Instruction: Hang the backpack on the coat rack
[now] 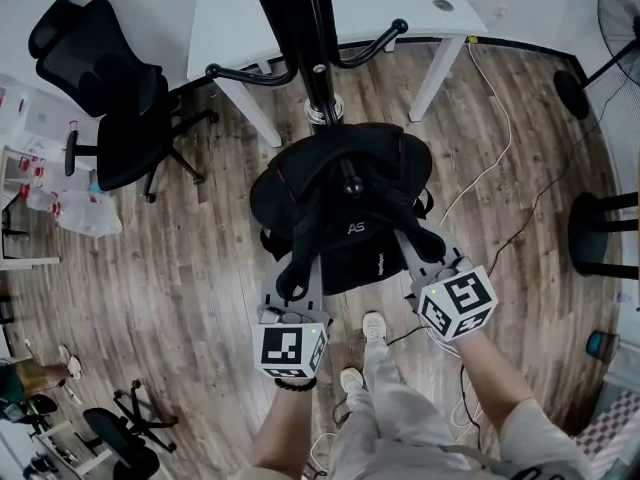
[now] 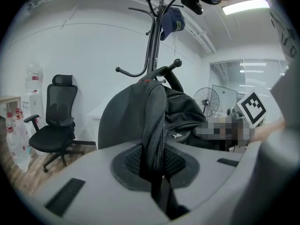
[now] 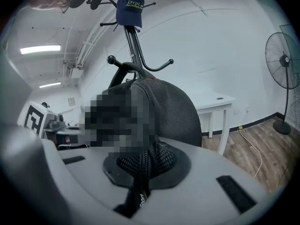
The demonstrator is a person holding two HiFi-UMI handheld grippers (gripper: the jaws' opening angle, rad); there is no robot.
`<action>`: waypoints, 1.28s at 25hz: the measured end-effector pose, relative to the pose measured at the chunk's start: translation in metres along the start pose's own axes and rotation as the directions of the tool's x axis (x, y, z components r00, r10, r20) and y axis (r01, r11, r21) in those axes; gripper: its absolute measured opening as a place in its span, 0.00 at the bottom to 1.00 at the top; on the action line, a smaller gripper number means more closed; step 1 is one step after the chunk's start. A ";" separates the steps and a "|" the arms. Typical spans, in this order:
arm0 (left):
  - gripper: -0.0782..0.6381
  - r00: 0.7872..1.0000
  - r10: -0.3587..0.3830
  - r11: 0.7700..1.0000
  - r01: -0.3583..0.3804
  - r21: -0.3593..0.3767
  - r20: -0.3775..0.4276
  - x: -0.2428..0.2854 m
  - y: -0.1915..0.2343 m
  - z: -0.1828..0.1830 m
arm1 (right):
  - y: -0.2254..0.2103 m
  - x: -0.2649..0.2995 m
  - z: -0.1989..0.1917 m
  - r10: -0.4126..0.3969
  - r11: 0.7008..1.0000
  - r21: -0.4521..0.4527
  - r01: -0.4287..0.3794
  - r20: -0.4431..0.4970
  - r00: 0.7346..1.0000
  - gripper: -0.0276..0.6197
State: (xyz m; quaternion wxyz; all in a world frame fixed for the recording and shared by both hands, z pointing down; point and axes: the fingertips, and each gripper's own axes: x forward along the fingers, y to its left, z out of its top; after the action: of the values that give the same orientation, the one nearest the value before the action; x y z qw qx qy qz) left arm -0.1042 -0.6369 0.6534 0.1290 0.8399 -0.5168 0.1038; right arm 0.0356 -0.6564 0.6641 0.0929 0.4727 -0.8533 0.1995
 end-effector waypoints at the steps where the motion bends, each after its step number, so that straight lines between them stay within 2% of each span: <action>1: 0.15 1.000 0.003 1.000 -0.003 0.004 0.005 0.003 0.000 -0.001 | -0.002 0.002 -0.001 -0.003 1.000 0.000 0.003 0.006 1.000 0.09; 11: 0.16 0.998 0.055 0.998 -0.055 0.015 0.036 0.020 0.023 -0.019 | -0.006 0.034 -0.016 -0.015 0.999 -0.032 0.016 0.026 1.000 0.09; 14: 0.16 0.997 0.072 0.996 -0.074 0.044 0.041 0.028 0.020 -0.023 | -0.014 0.039 -0.021 -0.031 0.999 -0.039 0.032 0.046 0.998 0.09; 17: 0.16 0.998 0.055 0.994 -0.057 0.090 0.030 0.036 0.021 -0.029 | -0.014 0.042 -0.025 -0.062 0.994 -0.086 0.068 0.071 0.996 0.09; 19: 0.19 0.999 0.037 0.989 -0.042 0.141 0.036 0.037 0.021 -0.033 | -0.011 0.044 -0.029 -0.082 0.988 -0.122 0.091 0.081 0.993 0.09; 21: 0.24 0.999 0.030 0.987 -0.036 0.155 0.043 0.034 0.020 -0.034 | -0.011 0.044 -0.032 -0.101 0.985 -0.131 0.111 0.081 0.992 0.09; 23: 0.29 0.999 0.030 0.989 -0.036 0.140 0.046 0.029 0.020 -0.033 | -0.013 0.040 -0.035 -0.125 0.982 -0.130 0.135 0.082 0.989 0.14; 26: 0.33 0.997 0.029 0.986 -0.040 0.160 0.070 0.016 0.019 -0.028 | -0.014 0.026 -0.038 -0.152 0.977 -0.135 0.164 0.096 0.984 0.24; 29: 0.33 0.995 0.049 0.983 -0.064 0.173 0.086 -0.010 0.018 -0.027 | -0.014 0.000 -0.045 -0.182 0.973 -0.123 0.194 0.104 0.978 0.24; 32: 0.33 0.994 0.084 0.985 -0.093 0.145 0.072 -0.056 0.019 -0.032 | -0.004 -0.038 -0.058 -0.207 0.974 -0.081 0.214 0.088 0.974 0.24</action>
State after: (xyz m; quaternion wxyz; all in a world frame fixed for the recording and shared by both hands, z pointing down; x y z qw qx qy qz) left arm -0.1477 -0.5877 0.6681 0.0444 0.8264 -0.5484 0.1201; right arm 0.0576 -0.6037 0.7046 0.1009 0.5634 -0.8094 0.1312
